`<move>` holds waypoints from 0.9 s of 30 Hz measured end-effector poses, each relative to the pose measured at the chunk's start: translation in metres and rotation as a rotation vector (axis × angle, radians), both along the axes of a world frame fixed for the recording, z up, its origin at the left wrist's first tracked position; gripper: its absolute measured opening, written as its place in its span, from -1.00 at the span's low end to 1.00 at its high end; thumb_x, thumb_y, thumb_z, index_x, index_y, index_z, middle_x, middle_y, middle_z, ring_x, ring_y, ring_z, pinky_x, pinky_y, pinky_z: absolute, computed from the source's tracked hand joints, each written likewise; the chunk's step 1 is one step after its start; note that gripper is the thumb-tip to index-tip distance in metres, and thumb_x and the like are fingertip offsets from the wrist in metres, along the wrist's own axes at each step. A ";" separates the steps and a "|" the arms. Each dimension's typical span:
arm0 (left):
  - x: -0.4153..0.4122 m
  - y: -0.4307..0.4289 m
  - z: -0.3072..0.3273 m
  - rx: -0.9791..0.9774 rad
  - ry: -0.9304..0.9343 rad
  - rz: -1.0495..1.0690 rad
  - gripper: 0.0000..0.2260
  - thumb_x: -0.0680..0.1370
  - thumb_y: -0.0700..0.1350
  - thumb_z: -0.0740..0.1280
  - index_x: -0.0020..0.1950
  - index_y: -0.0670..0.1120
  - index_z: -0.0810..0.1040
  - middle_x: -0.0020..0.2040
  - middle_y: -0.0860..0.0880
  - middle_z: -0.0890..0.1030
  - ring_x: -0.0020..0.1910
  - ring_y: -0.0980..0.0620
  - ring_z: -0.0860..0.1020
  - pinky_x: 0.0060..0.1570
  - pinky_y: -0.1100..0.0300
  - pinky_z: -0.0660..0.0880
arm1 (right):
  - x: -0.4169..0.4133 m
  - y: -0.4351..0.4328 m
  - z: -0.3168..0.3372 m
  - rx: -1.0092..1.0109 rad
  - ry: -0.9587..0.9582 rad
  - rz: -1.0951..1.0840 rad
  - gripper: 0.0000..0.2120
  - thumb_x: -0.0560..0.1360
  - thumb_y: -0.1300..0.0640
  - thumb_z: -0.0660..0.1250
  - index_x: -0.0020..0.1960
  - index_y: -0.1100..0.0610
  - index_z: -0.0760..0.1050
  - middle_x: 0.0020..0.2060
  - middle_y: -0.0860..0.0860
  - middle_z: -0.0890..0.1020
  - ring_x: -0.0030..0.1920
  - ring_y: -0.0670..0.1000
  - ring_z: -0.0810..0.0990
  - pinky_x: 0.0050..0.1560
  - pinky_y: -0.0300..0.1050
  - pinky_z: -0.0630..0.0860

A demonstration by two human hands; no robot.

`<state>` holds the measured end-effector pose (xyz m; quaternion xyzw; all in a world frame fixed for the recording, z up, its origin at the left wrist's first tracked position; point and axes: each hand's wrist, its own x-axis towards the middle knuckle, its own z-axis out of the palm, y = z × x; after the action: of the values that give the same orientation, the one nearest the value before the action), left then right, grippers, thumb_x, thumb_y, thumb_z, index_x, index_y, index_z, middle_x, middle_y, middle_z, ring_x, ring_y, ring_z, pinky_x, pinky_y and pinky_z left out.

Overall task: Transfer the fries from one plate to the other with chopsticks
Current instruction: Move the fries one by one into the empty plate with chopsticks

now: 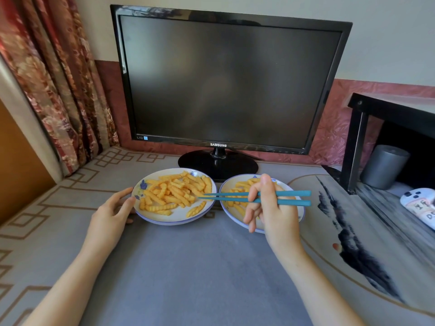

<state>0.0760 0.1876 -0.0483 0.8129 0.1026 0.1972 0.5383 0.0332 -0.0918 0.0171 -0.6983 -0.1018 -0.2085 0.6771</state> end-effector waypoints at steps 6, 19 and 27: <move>-0.001 -0.002 0.002 -0.012 -0.008 0.001 -0.73 0.61 -0.13 0.21 0.30 -0.06 0.50 -0.15 0.12 0.60 -0.23 0.12 0.55 -0.40 0.57 0.41 | -0.003 -0.019 0.014 0.096 -0.066 -0.118 -0.56 0.65 0.07 0.05 -0.33 0.22 0.39 -0.60 0.18 0.46 -0.65 0.06 0.35 -0.59 -0.32 0.28; -0.002 -0.002 0.002 0.002 -0.011 0.007 -0.74 0.61 -0.13 0.21 0.28 -0.04 0.51 -0.14 0.04 0.63 -0.25 0.05 0.57 -0.39 0.59 0.39 | -0.003 -0.066 0.025 0.116 -0.104 -0.375 -0.58 0.66 0.06 0.03 -0.30 0.21 0.36 -0.64 0.17 0.45 -0.69 0.07 0.33 -0.62 -0.34 0.20; -0.001 -0.003 0.003 0.023 -0.021 0.013 -0.74 0.61 -0.16 0.21 0.28 -0.08 0.51 -0.08 -0.07 0.62 -0.26 0.08 0.55 -0.39 0.58 0.39 | -0.003 -0.066 0.025 0.072 -0.047 -0.277 -0.59 0.65 0.07 0.05 -0.30 0.23 0.37 -0.64 0.17 0.45 -0.69 0.08 0.31 -0.61 -0.34 0.20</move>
<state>0.0746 0.1847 -0.0454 0.8162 0.0999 0.2102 0.5289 0.0304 -0.1583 0.0418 -0.6760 -0.0127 -0.3198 0.6638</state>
